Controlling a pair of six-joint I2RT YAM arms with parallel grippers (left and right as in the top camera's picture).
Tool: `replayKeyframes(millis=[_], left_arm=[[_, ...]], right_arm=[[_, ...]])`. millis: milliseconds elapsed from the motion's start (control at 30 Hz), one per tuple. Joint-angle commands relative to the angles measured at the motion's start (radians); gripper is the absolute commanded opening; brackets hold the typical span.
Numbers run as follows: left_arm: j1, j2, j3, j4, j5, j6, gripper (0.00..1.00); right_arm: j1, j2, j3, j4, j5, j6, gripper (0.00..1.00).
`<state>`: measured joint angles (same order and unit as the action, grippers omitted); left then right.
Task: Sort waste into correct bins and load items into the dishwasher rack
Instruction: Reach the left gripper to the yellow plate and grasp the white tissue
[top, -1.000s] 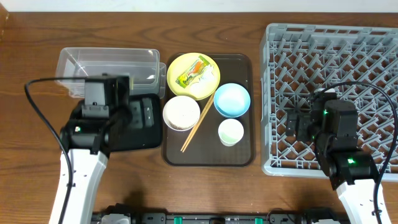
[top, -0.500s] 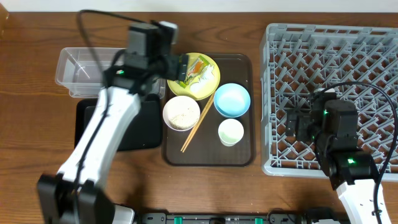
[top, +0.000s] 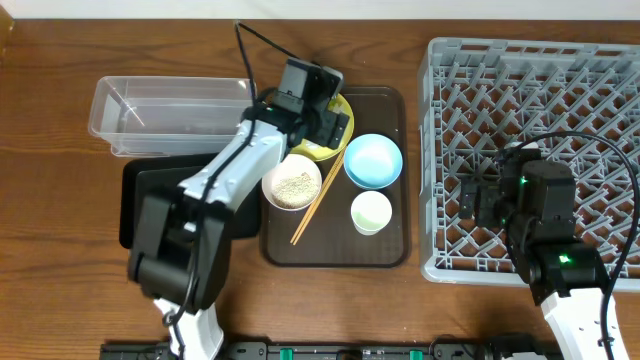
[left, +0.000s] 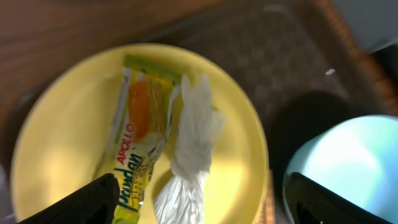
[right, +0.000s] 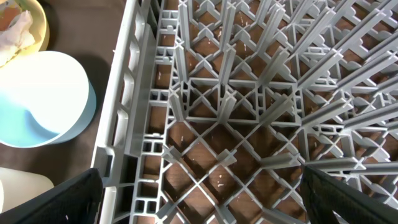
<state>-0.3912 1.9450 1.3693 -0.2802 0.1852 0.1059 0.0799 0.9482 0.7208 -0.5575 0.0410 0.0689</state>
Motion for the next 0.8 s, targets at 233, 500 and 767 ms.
replayKeyframes(millis=[233, 500, 767], left_arm=[[-0.003, 0.121, 0.012, 0.024, 0.006, 0.005, 0.69], [-0.006, 0.140, 0.009, -0.032, 0.006, 0.005, 0.37], [-0.006, 0.059, 0.010, -0.032, 0.006, -0.006, 0.06]], right_arm=[[0.012, -0.001, 0.022, -0.003, -0.001, 0.013, 0.99], [0.012, -0.001, 0.022, -0.003, -0.001, 0.013, 0.99], [0.012, -0.001, 0.022, -0.003, -0.001, 0.013, 0.99]])
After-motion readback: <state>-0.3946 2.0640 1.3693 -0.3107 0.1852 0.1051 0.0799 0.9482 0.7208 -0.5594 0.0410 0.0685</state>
